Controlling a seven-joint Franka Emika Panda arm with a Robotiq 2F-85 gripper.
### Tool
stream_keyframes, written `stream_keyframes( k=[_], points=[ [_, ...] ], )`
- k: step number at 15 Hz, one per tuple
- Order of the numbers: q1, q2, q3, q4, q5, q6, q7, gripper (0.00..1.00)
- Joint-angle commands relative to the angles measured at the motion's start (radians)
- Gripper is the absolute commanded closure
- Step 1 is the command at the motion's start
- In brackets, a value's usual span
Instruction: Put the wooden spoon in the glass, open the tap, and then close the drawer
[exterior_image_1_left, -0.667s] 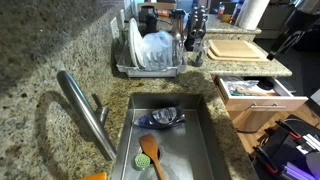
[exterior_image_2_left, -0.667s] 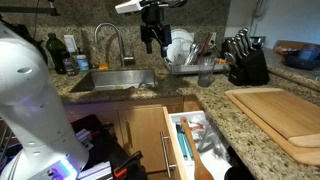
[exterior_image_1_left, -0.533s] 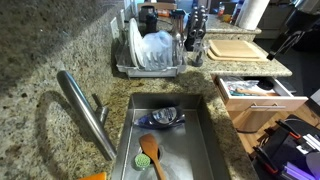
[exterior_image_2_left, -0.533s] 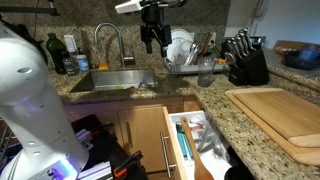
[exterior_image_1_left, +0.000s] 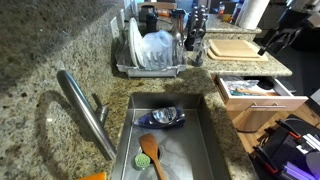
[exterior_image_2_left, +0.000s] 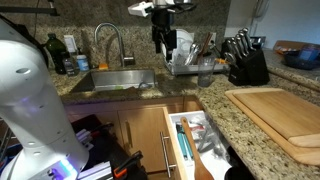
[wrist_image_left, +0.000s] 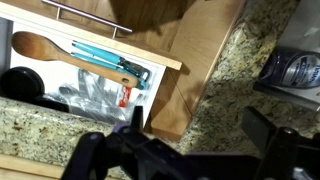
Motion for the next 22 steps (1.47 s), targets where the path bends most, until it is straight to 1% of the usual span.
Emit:
stream_keyframes(
  k=[1,3,4,5,7,8,9,11,14,15,16,18,20,21,22],
  points=[
    [-0.055,0.247,-0.045,0.060,0.062,0.119,0.044,0.00],
    [-0.071,0.382,-0.070,0.096,0.096,0.150,0.064,0.00],
    [-0.065,0.246,-0.049,0.032,0.061,0.131,0.041,0.00],
    [-0.071,0.294,-0.055,0.041,0.064,0.145,0.038,0.00],
    [-0.069,0.306,-0.051,0.047,0.063,0.146,0.038,0.00],
    [-0.079,0.361,-0.033,0.106,0.057,0.097,0.181,0.00],
    [-0.080,0.411,-0.049,0.149,0.083,0.055,0.166,0.00],
    [-0.114,0.526,-0.086,0.188,0.072,0.111,0.207,0.00],
    [-0.158,0.663,-0.140,0.228,0.080,0.153,0.257,0.00],
    [-0.167,0.708,-0.153,0.253,0.089,0.142,0.281,0.00],
    [-0.145,0.607,-0.140,0.189,0.063,0.142,0.250,0.00],
    [-0.163,0.690,-0.162,0.226,0.066,0.145,0.259,0.00],
    [-0.162,0.714,-0.163,0.245,0.068,0.145,0.270,0.00],
    [-0.161,0.747,-0.169,0.293,0.098,0.047,0.357,0.00],
    [-0.169,0.766,-0.174,0.293,0.110,0.039,0.377,0.00]
  ],
)
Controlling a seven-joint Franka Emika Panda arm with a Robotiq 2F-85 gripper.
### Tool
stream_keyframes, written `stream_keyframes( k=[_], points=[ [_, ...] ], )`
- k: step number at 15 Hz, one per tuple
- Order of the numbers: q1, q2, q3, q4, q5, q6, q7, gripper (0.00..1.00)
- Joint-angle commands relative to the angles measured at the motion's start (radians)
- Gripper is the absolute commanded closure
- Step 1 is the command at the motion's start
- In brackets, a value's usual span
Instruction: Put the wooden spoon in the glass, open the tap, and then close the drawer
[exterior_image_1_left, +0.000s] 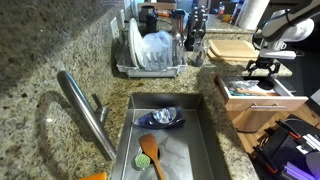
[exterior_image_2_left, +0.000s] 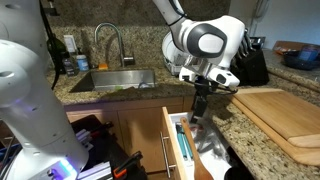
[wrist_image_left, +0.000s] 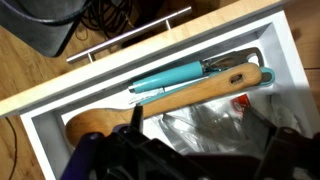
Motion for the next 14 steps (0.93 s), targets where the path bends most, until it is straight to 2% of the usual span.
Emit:
stream_keyframes(
  k=[1,4,5,8,9,10,12,14],
  points=[
    [-0.012,0.065,-0.019,0.039,0.046,-0.089,0.104,0.00],
    [-0.017,0.048,-0.056,-0.051,0.065,-0.013,0.215,0.00],
    [-0.003,0.059,-0.044,-0.006,0.033,-0.052,0.174,0.00],
    [-0.010,0.067,-0.060,-0.028,0.042,-0.038,0.208,0.00],
    [-0.011,0.082,-0.048,-0.009,0.116,-0.035,0.266,0.00],
    [-0.022,0.104,-0.033,0.014,0.183,-0.065,0.268,0.00],
    [-0.030,0.159,-0.015,0.037,0.306,-0.040,0.305,0.00],
    [-0.034,0.190,-0.002,0.032,0.424,0.035,0.328,0.00]
  ],
)
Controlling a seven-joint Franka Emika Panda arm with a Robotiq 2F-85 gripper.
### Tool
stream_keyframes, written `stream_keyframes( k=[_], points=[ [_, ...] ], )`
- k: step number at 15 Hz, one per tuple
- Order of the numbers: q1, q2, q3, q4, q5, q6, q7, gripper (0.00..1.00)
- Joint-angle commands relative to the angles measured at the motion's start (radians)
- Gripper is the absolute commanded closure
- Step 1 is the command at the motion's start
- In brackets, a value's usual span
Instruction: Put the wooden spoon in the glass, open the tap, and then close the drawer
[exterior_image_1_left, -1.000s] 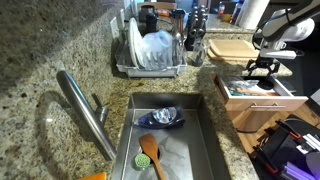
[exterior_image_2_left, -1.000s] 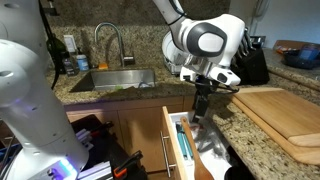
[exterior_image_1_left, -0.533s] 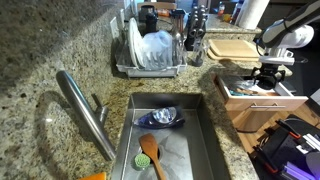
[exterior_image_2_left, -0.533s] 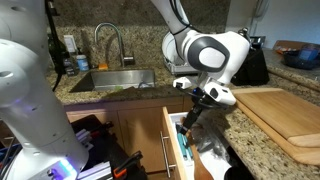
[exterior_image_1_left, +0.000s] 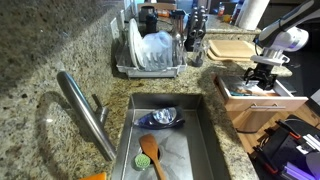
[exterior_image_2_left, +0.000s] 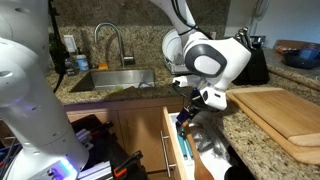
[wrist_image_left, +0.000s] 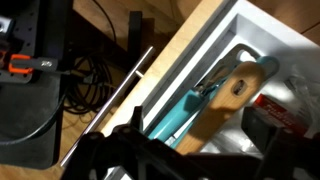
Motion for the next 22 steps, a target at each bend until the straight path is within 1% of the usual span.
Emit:
stream_keyframes(
  k=[1,2,3,5,7,9,10,11,15,17,21,22],
  points=[
    [-0.022,0.088,0.028,0.029,0.166,0.094,0.059,0.00],
    [-0.008,0.047,0.017,0.011,0.100,0.053,0.031,0.00],
    [-0.009,0.067,0.020,0.013,0.126,0.075,0.043,0.00],
    [-0.011,0.087,0.021,0.020,0.141,0.088,0.055,0.00],
    [-0.024,0.112,0.026,0.032,0.192,0.138,0.063,0.00],
    [-0.033,0.139,0.020,0.041,0.227,0.185,0.089,0.00],
    [-0.031,0.155,0.007,0.044,0.236,0.215,0.133,0.00],
    [-0.020,0.111,0.016,0.021,0.198,0.177,0.104,0.00],
    [-0.018,0.120,0.016,0.022,0.198,0.184,0.110,0.00],
    [0.004,0.143,-0.019,0.023,0.122,0.195,0.165,0.00],
    [0.001,0.172,-0.088,0.007,-0.023,0.226,0.301,0.00],
    [-0.018,0.156,-0.049,0.020,0.005,0.200,0.269,0.00]
  ],
)
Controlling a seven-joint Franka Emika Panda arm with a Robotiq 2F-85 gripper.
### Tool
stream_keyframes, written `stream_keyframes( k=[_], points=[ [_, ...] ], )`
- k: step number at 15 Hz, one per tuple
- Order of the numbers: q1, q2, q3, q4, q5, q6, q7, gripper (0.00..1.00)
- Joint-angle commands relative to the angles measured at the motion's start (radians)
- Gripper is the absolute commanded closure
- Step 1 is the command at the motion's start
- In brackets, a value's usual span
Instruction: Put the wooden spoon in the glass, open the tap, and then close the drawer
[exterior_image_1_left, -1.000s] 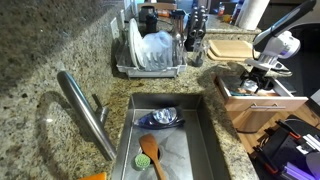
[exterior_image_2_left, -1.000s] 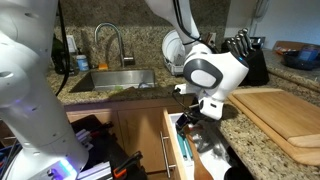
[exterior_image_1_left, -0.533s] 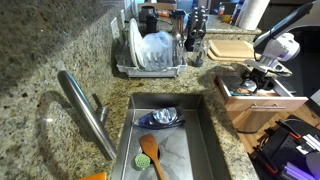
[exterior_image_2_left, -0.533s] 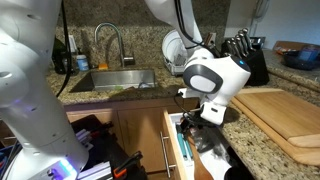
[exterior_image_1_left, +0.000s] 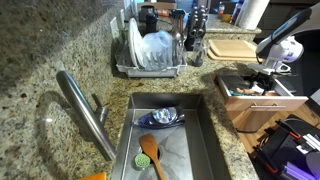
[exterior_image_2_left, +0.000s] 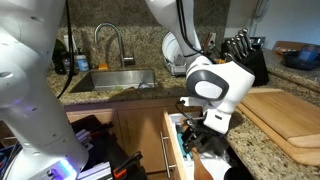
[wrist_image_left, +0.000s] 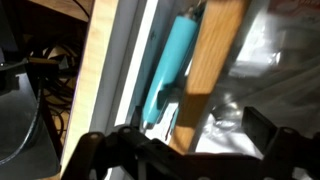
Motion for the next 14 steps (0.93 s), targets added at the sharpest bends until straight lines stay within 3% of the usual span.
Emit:
stream_keyframes(
  k=[1,5,7,8,11,12,13,14],
  points=[
    [-0.016,0.005,0.001,-0.001,-0.027,0.005,0.021,0.00],
    [-0.015,0.011,-0.009,-0.001,-0.034,0.008,0.031,0.00],
    [-0.063,0.032,0.049,0.030,0.028,-0.073,-0.040,0.00],
    [-0.029,0.013,0.017,0.004,-0.010,-0.027,0.006,0.00],
    [-0.030,0.014,0.023,0.005,-0.009,-0.031,0.009,0.00],
    [-0.034,0.006,0.027,0.000,0.000,-0.018,-0.004,0.25],
    [-0.037,0.004,0.031,0.002,0.003,-0.024,-0.010,0.26],
    [-0.037,0.004,0.032,0.003,0.005,-0.021,-0.008,0.34]
  ],
)
